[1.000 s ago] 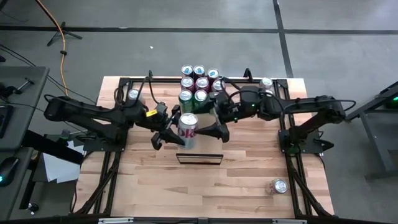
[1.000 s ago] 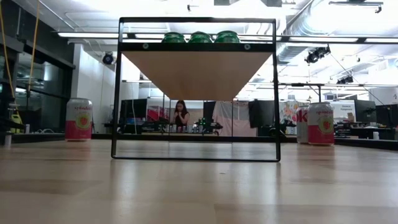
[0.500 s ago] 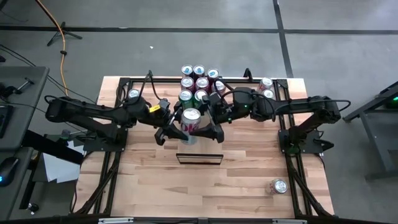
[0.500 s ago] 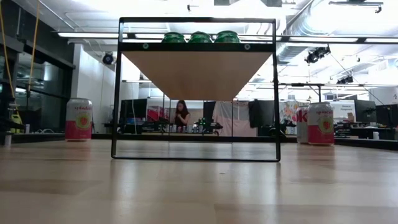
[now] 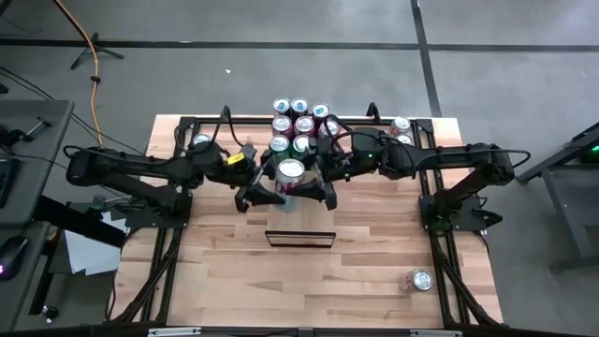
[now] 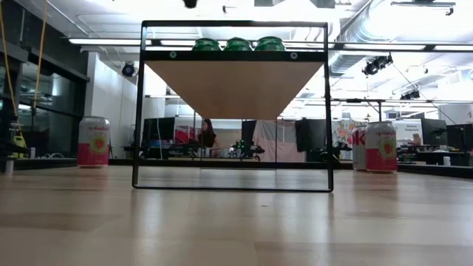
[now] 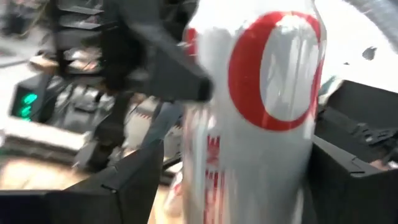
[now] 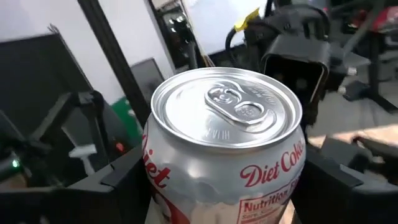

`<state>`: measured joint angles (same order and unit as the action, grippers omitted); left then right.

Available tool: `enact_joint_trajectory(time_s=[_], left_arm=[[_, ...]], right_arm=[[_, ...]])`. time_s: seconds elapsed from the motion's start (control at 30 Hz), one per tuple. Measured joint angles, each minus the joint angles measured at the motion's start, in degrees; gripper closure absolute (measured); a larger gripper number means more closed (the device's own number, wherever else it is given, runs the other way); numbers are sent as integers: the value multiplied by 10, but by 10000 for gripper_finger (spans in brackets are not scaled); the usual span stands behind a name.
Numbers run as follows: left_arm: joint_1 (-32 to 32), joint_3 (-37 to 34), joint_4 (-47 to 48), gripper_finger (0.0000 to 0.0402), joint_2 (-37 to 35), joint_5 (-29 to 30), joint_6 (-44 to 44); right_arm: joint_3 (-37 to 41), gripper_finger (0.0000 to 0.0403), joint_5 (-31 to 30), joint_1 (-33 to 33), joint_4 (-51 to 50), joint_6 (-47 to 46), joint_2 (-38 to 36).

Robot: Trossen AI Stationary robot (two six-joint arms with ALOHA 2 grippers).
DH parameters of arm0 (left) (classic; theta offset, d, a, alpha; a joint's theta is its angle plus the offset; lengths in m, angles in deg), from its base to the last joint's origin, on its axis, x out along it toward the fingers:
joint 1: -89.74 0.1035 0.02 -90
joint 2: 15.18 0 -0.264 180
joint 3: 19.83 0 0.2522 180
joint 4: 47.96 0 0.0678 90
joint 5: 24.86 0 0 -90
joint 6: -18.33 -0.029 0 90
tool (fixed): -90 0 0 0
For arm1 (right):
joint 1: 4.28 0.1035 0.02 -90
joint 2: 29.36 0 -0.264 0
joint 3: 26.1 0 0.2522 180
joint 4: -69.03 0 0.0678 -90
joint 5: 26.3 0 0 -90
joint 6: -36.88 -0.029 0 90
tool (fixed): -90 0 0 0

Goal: Place canned beverage on shelf
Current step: Put the middle red silver soda can on the shelf

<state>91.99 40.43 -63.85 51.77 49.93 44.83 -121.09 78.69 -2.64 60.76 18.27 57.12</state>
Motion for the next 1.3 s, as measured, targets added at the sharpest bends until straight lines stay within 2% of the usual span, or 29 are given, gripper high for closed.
enact_joint_trajectory(time_s=[0.17,0.3,0.47,0.6,0.77,0.97,1.07,1.17,1.3], left_arm=[[39,-1,149,117,-74,20,-18],[49,-1,258,123,-141,75,-44],[13,-1,358,136,-208,181,-65],[-32,-1,369,147,-239,251,-67],[-83,-1,357,158,-248,323,-77],[-121,-1,318,157,-228,429,-155],[-133,-1,285,158,-213,481,-205],[-145,-1,255,160,-198,535,-246],[-162,-1,221,160,-183,584,-299]], right_arm=[[-1,118,19,-2,-91,16,-46],[-1,118,-25,15,-209,25,-71],[8,118,-111,49,-385,14,-74],[74,118,-130,69,-409,-29,-85],[159,118,-170,78,-312,-95,-144],[248,118,-301,93,-126,-120,-186],[271,118,-385,97,-69,-116,-169],[275,118,-440,96,-7,-97,-135],[256,118,-448,97,30,-64,-78]])
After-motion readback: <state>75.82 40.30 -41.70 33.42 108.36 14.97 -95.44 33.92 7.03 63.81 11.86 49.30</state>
